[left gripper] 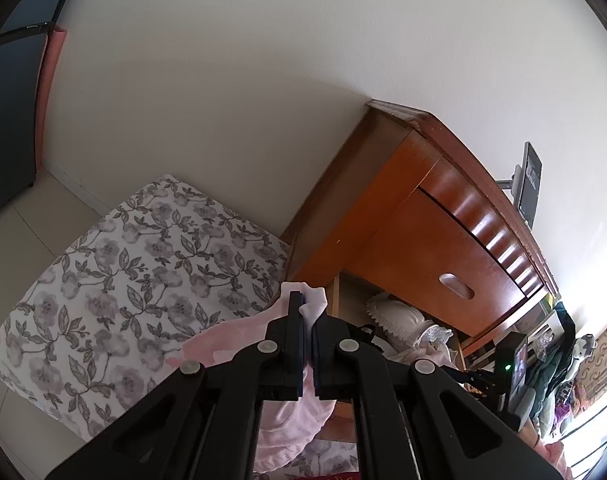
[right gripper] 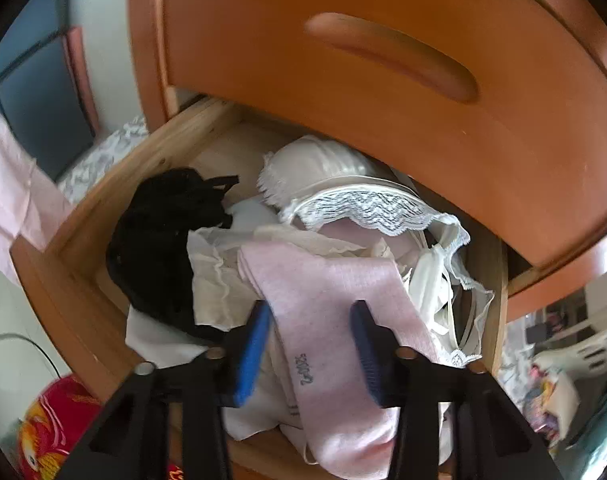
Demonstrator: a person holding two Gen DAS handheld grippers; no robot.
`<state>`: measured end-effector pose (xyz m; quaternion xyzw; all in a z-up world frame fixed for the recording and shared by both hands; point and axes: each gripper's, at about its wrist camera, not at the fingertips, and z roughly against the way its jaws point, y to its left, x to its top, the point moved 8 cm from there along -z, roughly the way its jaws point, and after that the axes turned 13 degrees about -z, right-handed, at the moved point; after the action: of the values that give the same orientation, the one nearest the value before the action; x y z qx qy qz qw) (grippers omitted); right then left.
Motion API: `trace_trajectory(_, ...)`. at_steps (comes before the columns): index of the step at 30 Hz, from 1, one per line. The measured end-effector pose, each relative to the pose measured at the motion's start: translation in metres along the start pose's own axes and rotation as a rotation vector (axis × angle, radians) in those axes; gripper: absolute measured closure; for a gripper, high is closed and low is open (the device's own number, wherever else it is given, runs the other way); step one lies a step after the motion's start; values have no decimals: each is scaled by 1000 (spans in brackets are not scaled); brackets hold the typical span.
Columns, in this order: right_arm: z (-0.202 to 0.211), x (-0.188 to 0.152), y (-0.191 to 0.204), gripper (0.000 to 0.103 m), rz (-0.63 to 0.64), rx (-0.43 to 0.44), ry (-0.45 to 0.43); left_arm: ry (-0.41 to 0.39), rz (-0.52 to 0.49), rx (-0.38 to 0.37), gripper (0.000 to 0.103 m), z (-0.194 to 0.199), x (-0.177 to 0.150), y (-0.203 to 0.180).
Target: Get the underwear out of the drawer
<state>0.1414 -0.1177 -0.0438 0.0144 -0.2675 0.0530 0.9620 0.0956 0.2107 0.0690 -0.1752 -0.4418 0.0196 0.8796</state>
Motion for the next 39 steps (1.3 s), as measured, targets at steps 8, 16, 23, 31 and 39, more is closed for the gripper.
trace_trajectory(8,9,-2,-24,100,-95,69,-6,18,10,-6,100,-8,-6,1)
trace_trajectory(16,57,12,-41,100,-173,116,-144,24,4,-2,100,-9,-5,0)
trace_trajectory(23,122,36,-30,100,-179,164,-313,11,6,-2,100,-4,-3,1)
trace_trajectory(31,176,62,35,100,-86,301,-419,-21,13,20,100,12,4,11)
trace_trajectory(39,173,74,143,100,39,451,-363,-38,29,71,100,34,4,37)
